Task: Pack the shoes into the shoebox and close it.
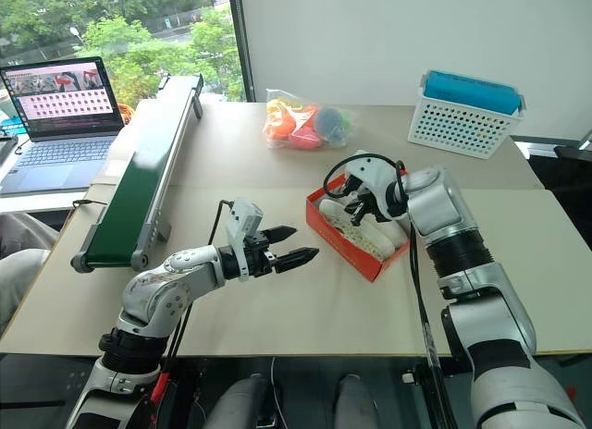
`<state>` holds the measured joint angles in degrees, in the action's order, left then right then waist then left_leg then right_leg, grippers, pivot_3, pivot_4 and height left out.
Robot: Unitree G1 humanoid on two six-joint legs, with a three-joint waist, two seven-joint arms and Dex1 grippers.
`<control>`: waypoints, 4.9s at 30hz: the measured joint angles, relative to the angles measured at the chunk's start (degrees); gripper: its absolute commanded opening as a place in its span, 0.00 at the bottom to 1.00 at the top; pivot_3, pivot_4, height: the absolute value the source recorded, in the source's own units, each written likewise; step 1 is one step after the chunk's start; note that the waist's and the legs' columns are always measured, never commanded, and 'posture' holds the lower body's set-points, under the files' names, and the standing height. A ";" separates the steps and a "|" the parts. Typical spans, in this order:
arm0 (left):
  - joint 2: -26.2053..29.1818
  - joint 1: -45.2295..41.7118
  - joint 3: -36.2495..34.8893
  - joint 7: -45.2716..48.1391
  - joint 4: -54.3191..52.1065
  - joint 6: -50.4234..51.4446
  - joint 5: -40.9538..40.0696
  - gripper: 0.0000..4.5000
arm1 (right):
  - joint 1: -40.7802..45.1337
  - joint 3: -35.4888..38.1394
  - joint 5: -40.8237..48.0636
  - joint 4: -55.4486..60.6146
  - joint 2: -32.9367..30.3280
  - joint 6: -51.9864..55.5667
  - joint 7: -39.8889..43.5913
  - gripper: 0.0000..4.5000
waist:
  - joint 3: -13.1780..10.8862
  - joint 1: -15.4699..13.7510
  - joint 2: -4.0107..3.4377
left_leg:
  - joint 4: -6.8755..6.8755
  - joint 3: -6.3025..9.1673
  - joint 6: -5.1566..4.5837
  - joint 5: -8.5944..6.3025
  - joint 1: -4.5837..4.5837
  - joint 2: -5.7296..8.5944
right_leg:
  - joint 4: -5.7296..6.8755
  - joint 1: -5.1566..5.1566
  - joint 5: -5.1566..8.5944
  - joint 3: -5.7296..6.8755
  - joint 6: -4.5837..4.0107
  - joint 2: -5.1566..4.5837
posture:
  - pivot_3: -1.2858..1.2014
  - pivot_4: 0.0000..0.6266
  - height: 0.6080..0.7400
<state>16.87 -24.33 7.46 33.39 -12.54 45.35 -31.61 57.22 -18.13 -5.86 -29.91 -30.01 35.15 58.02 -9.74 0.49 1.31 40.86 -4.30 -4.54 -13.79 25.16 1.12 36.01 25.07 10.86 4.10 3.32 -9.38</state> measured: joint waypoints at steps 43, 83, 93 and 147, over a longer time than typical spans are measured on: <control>0.55 -2.95 2.41 4.84 1.96 -2.89 2.39 1.00 | -21.44 -10.09 -17.90 19.88 -28.75 4.18 -11.48 0.01 | -0.05 -0.49 -0.12 | 0.10 -0.14 -0.11 -0.04 0.18 -0.03 | -0.12 0.14 0.06 -0.04 0.09 -0.08 | 0.52 0.24 0.69; 1.16 -4.18 2.09 5.28 3.27 -2.84 2.47 1.00 | -23.10 8.78 11.59 34.42 0.85 20.28 -20.11 0.01 | -0.08 -0.01 -0.15 | 0.08 -0.08 -0.13 -0.03 0.15 0.00 | 0.04 0.15 0.02 -0.09 0.07 0.03 | 0.52 0.24 0.69; 1.25 -4.16 2.18 5.09 3.28 -2.67 2.47 1.00 | -21.30 5.40 13.85 44.45 -23.28 9.40 1.32 0.40 | -0.09 -0.80 -0.14 | 0.12 -0.07 -0.53 -0.29 0.12 -0.07 | -0.08 0.07 0.04 -0.07 0.10 0.04 | 0.52 0.24 0.69; 0.41 1.80 0.14 0.44 -2.68 1.36 1.86 1.00 | 6.75 -8.76 -17.69 -35.15 -0.12 -51.29 -1.67 0.58 | -0.24 0.36 -0.22 | 0.05 -0.06 0.10 0.10 0.05 0.01 | 0.07 0.08 0.00 -0.07 0.03 0.04 | 0.52 0.24 0.69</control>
<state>17.28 -22.53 7.59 33.83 -15.22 46.72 -29.74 63.97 -26.89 -23.55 -65.07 -30.12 -16.14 56.35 -9.98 0.85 1.10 40.91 -4.36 -4.44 -13.69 25.21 1.13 36.08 25.15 10.86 4.02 3.36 -9.34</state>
